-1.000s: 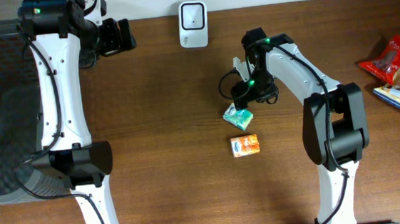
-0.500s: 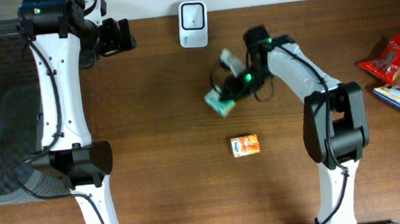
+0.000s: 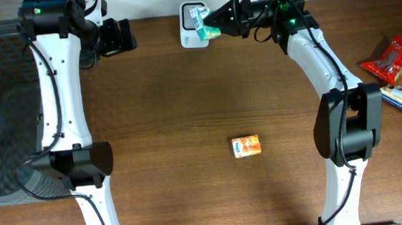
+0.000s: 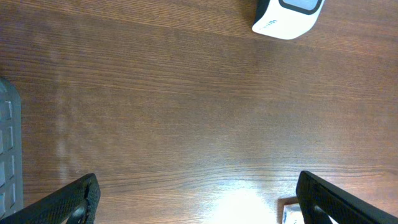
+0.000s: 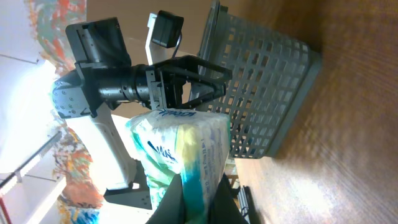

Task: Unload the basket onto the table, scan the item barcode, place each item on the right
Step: 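Carry the teal tissue pack right and release it on the table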

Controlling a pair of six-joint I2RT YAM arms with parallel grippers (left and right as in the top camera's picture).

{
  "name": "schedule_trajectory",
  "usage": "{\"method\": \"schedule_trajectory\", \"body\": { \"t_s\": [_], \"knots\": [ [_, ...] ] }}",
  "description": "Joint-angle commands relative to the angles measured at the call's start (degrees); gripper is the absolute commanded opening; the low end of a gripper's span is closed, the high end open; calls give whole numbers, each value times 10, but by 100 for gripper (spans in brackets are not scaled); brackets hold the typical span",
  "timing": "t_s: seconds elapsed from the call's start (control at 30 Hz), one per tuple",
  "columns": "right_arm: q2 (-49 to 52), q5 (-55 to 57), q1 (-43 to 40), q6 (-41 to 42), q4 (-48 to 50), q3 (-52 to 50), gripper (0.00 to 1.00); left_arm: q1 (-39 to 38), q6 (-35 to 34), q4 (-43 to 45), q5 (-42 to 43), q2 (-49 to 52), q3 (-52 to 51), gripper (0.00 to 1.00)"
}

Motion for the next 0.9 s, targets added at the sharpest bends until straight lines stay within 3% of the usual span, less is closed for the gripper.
{"method": "schedule_trajectory", "body": {
  "t_s": [0.0,0.1,0.17,0.23,0.33,0.4,0.43,0.47,0.5,0.53,0.6,0.63,0.7,0.87],
  "knots": [
    [-6,-16,-4,9,4,6,4,2,-3,1,0,-4,2,99],
    [-6,6,-3,-8,19,6,4,2,-3,1,0,-4,2,99],
    [-6,36,14,-19,116,6,4,2,-3,1,0,-4,2,99],
    [-6,162,38,-55,149,6,4,2,-3,1,0,-4,2,99],
    [-6,567,39,-268,-138,25,4,2,-3,1,0,-4,2,99],
    [-6,800,46,-396,-262,85,4,2,-3,1,0,-4,2,99],
    [-6,896,55,-453,-285,106,4,2,-3,1,0,-4,2,99],
    [-6,1024,73,-547,-280,116,4,2,-3,1,0,-4,2,99],
    [3,1074,94,-659,-252,116,4,2,-3,1,0,-4,2,99],
    [22,1096,116,-759,-229,116,4,2,-3,1,0,-4,2,99],
    [54,1153,145,-857,-194,116,4,2,-3,1,0,-4,2,99],
    [83,1152,161,-934,-170,116,4,2,-3,1,0,-4,2,99],
    [125,1147,174,-1014,-126,116,4,2,-3,1,0,-4,2,99],
    [142,1062,178,-1021,-119,116,4,2,-3,1,0,-4,2,99]
  ]
}}
